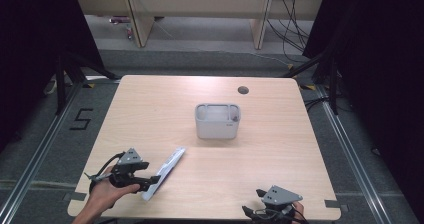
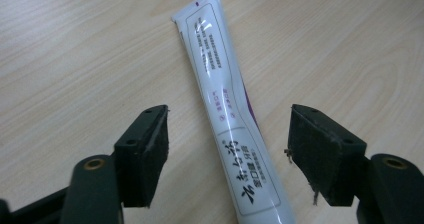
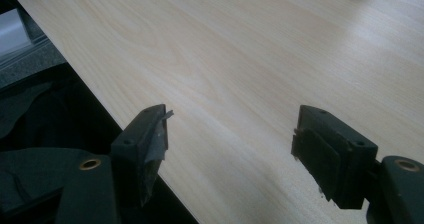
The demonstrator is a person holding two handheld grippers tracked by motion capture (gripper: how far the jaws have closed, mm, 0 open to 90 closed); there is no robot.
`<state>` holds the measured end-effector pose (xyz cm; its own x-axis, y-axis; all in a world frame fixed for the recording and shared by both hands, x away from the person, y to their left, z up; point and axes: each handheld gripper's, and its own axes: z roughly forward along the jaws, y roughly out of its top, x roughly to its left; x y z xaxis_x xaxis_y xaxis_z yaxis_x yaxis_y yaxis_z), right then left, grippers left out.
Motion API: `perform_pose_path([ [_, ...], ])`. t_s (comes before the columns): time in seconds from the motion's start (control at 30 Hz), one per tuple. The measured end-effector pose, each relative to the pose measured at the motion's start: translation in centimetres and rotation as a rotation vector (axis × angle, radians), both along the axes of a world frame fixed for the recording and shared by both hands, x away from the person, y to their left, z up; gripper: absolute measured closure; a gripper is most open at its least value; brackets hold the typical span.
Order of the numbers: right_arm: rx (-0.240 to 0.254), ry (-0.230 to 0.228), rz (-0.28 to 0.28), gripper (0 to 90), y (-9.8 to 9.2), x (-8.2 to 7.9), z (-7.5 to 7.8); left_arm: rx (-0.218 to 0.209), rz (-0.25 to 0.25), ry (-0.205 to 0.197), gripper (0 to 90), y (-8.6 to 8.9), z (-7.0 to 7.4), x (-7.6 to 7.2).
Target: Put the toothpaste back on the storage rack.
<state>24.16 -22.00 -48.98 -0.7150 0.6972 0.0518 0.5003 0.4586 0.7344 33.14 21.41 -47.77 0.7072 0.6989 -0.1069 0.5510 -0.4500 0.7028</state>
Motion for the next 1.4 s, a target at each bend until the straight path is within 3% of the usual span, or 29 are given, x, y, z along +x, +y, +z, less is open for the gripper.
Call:
perform_pose_path([
  [0.17,0.000,0.004,0.003,30.3,0.0,0.0,0.0,0.032,-0.014,0.016,37.5,-0.9,0.0,1.0],
  [0.27,-0.006,-0.021,0.007,30.3,-0.1,0.0,0.0,0.060,-0.029,0.043,39.9,-1.7,0.1,1.9],
  [0.43,0.001,0.015,-0.010,30.3,0.1,-0.3,0.0,0.115,-0.054,0.104,44.7,-2.5,-0.1,2.8],
  [0.5,-0.007,-0.007,0.008,30.3,0.1,-0.1,0.0,0.132,-0.053,0.113,45.4,-2.7,0.0,3.0],
  [0.63,-0.006,0.006,0.008,30.5,0.2,-0.2,-0.1,0.159,-0.060,0.146,50.5,-3.2,0.1,3.4],
  [0.67,-0.008,0.006,0.007,30.5,0.2,-0.2,-0.1,0.185,-0.076,0.147,50.5,-3.3,0.1,3.6],
  [0.7,-0.020,-0.021,0.026,30.6,0.2,-0.1,-0.1,0.199,-0.082,0.154,50.9,-3.4,0.1,3.8],
  [0.73,-0.011,-0.009,0.016,30.6,0.3,-0.2,-0.1,0.207,-0.081,0.162,51.3,-3.5,0.0,3.9],
  [1.1,-0.005,0.008,0.014,30.8,0.4,-0.3,0.0,0.224,-0.096,0.247,55.4,-4.4,-0.5,4.7],
  [1.13,-0.008,-0.005,0.021,30.8,0.3,-0.2,-0.1,0.268,-0.112,0.255,56.9,-4.7,-0.7,4.8],
  [1.4,-0.009,-0.010,0.035,30.9,0.4,-0.1,-0.1,0.353,-0.146,0.266,58.2,-5.7,-0.4,5.1],
])
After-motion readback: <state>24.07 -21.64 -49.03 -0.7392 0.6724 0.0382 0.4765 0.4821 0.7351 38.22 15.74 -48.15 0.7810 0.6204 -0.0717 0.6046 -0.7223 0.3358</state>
